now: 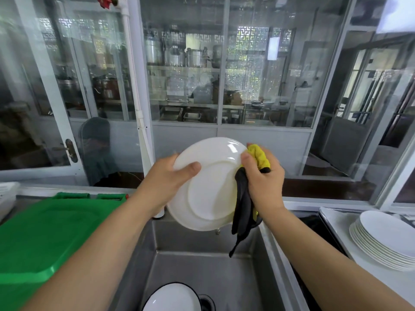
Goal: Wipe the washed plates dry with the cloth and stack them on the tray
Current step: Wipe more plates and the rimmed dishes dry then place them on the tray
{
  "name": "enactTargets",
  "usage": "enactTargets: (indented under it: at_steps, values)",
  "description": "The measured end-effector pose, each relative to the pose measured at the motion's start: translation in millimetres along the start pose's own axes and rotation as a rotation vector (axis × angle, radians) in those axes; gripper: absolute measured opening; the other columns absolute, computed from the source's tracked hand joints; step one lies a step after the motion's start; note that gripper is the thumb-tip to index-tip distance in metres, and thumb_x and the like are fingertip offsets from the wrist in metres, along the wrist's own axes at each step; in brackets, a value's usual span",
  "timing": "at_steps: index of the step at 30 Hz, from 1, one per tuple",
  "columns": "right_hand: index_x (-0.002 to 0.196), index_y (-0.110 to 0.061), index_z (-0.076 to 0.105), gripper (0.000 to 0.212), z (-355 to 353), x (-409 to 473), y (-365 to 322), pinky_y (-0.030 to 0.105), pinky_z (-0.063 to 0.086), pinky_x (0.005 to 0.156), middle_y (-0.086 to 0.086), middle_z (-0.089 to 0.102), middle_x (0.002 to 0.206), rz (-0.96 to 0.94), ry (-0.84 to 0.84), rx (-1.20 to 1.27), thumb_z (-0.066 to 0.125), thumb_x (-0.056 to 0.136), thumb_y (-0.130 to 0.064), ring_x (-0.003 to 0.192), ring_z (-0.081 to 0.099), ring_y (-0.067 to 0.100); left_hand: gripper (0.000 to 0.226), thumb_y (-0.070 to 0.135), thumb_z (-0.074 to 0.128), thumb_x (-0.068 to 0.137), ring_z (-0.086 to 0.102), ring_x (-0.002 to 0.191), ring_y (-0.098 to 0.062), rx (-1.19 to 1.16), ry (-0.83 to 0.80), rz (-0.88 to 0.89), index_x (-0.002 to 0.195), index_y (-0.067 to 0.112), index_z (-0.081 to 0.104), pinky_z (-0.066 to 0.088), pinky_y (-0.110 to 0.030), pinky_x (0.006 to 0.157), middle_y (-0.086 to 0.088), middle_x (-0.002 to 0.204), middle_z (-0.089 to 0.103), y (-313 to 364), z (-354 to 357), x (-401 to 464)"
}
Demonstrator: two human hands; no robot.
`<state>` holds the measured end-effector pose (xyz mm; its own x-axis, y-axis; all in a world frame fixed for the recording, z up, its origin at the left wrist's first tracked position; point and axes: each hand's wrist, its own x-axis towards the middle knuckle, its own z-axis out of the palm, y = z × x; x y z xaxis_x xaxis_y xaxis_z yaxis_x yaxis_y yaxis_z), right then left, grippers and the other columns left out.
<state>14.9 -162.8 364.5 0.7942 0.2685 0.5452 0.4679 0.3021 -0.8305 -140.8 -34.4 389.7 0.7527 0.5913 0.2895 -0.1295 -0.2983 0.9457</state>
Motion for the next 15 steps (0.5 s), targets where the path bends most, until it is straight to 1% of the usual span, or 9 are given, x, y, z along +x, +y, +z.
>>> enactTargets:
  at_steps: [2,3,4,6,8,10,12,13,15]
  values:
    - [0.104,-0.037,0.065,0.022,-3,2,-6,0.034,0.05,0.087,-0.007,0.064,0.102,-0.214,-0.047,-0.213,0.062,0.082,-0.038,0.095,0.061,0.009,0.036,0.05,0.07,0.069,0.071,0.086,-0.018,0.038,0.012,-0.002,0.096,0.026,0.071,0.054,-0.048,0.087,0.004,0.093,0.075,-1,2,-3]
    - [0.107,-0.036,0.066,0.026,-2,5,-10,0.033,0.05,0.084,-0.007,0.063,0.103,-0.346,-0.109,-0.32,0.06,0.082,-0.041,0.094,0.06,0.009,0.033,0.048,0.07,0.069,0.071,0.083,-0.018,0.08,0.007,0.005,0.092,0.024,0.071,0.055,-0.045,0.084,0.003,0.089,0.075,-2,5,-3]
    - [0.109,-0.031,0.068,0.031,1,6,-15,0.032,0.05,0.079,-0.005,0.062,0.104,-0.475,-0.187,-0.41,0.059,0.082,-0.043,0.092,0.061,0.012,0.03,0.046,0.072,0.07,0.07,0.079,-0.017,0.137,-0.006,0.019,0.088,0.022,0.071,0.054,-0.04,0.078,0.003,0.084,0.075,-3,9,-3]
    - [0.111,-0.023,0.07,0.035,10,6,-22,0.03,0.052,0.069,-0.001,0.062,0.104,-0.7,-0.308,-0.539,0.06,0.084,-0.043,0.087,0.063,0.016,0.02,0.038,0.076,0.077,0.064,0.067,-0.009,0.194,-0.029,0.048,0.078,0.019,0.069,0.048,-0.028,0.066,0.006,0.072,0.07,-4,19,-4]
    - [0.11,-0.02,0.07,0.036,15,9,-26,0.028,0.052,0.065,0.0,0.062,0.102,-0.798,-0.33,-0.563,0.06,0.084,-0.042,0.085,0.063,0.015,0.019,0.033,0.075,0.08,0.059,0.063,-0.006,0.159,-0.012,0.061,0.073,0.018,0.068,0.042,-0.026,0.063,0.006,0.068,0.066,-3,24,-7]
    - [0.109,-0.021,0.07,0.035,15,13,-27,0.028,0.051,0.069,-0.002,0.061,0.1,-0.741,-0.276,-0.476,0.061,0.083,-0.041,0.086,0.062,0.012,0.027,0.042,0.075,0.073,0.058,0.063,-0.01,0.144,0.034,0.094,0.073,0.017,0.067,0.041,-0.03,0.063,0.003,0.067,0.065,1,23,-9]
    - [0.105,-0.023,0.07,0.03,13,17,-24,0.026,0.049,0.075,-0.004,0.062,0.098,-0.59,-0.205,-0.342,0.06,0.082,-0.039,0.088,0.059,0.006,0.03,0.048,0.072,0.07,0.06,0.063,-0.01,0.16,0.082,0.121,0.076,0.018,0.068,0.042,-0.029,0.062,0.002,0.068,0.067,5,21,-10]
    - [0.102,-0.027,0.069,0.024,12,18,-23,0.024,0.048,0.078,-0.004,0.063,0.097,-0.496,-0.167,-0.272,0.059,0.083,-0.038,0.088,0.059,0.004,0.027,0.047,0.074,0.072,0.061,0.064,-0.009,0.15,0.106,0.13,0.076,0.021,0.068,0.044,-0.029,0.062,0.004,0.07,0.069,6,20,-11]
    - [0.095,-0.035,0.065,0.012,12,17,-19,0.022,0.047,0.08,-0.005,0.065,0.095,-0.269,-0.099,-0.103,0.06,0.085,-0.035,0.089,0.06,0.004,0.01,0.04,0.073,0.079,0.065,0.067,-0.004,0.084,0.155,0.148,0.076,0.03,0.072,0.049,-0.029,0.065,0.013,0.075,0.072,8,20,-12]
